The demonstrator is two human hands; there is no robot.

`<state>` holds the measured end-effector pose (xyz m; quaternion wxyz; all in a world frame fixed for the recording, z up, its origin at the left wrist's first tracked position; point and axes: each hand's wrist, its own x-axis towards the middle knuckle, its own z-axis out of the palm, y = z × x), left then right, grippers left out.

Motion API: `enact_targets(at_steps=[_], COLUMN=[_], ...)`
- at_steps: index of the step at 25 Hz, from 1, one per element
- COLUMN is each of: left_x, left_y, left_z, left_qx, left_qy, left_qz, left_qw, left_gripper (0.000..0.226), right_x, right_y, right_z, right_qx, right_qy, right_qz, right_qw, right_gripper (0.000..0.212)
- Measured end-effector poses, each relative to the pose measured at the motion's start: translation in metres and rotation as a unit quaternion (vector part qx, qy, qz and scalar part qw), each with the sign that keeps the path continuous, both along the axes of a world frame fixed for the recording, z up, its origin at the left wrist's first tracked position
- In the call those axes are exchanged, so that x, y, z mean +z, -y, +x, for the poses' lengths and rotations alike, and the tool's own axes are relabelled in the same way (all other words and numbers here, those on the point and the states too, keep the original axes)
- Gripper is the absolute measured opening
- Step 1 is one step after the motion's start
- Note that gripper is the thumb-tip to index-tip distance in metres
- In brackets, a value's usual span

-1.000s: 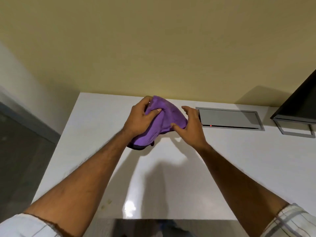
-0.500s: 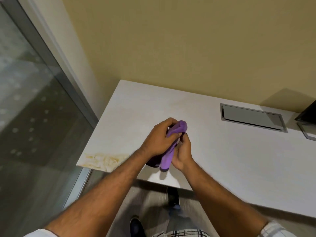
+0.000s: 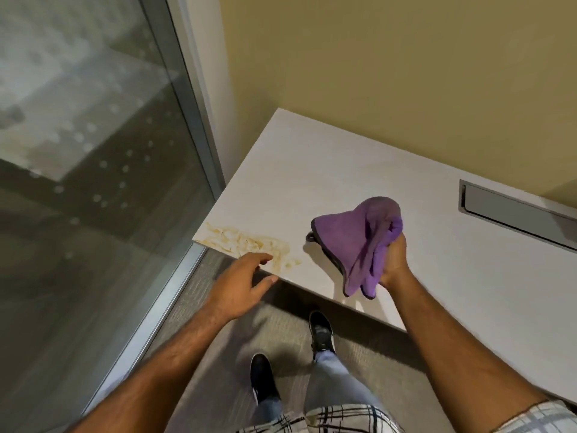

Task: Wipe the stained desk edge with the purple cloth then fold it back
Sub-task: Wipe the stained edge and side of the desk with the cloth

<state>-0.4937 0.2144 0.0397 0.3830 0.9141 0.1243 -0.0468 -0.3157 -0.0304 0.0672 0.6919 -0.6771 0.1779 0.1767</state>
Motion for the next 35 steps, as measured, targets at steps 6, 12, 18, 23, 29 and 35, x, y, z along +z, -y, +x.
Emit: enact_targets(at_steps=[6,12,18,23,29,35], left_x=[-0.041,-0.065,-0.079,-0.087,-0.086,-0.088], left_y=[-0.041,-0.060,-0.070,-0.071,-0.075,-0.075], left_z=[-0.026,-0.020,-0.030,-0.043,-0.044,-0.048], left_qx=[0.040,0.075,0.109,0.118,0.157,0.158], left_qy=[-0.096,-0.123,-0.119,-0.103,-0.103,-0.079], left_qz=[0.107,0.117,0.104,0.158,0.143,0.157], left_qw=[0.989,0.983,0.981,0.975,0.972,0.972], left_gripper=[0.065,0.066,0.067,0.079,0.079,0.085], right_x=[-0.036,-0.093,-0.128,-0.145,-0.135,-0.140], right_y=[-0.021,-0.064,-0.100,-0.109,-0.064,-0.130], right_z=[-0.001,-0.015,-0.024,-0.049,-0.023,-0.037], right_qx=[0.234,0.472,0.513,0.553,0.471,0.478], right_qy=[0.229,0.308,0.340,0.367,0.338,0.328], right_qz=[-0.238,-0.405,-0.556,-0.559,-0.573,-0.557], right_qw=[0.915,0.720,0.558,0.497,0.579,0.594], right_gripper=[0.053,0.063,0.089,0.088,0.078,0.082])
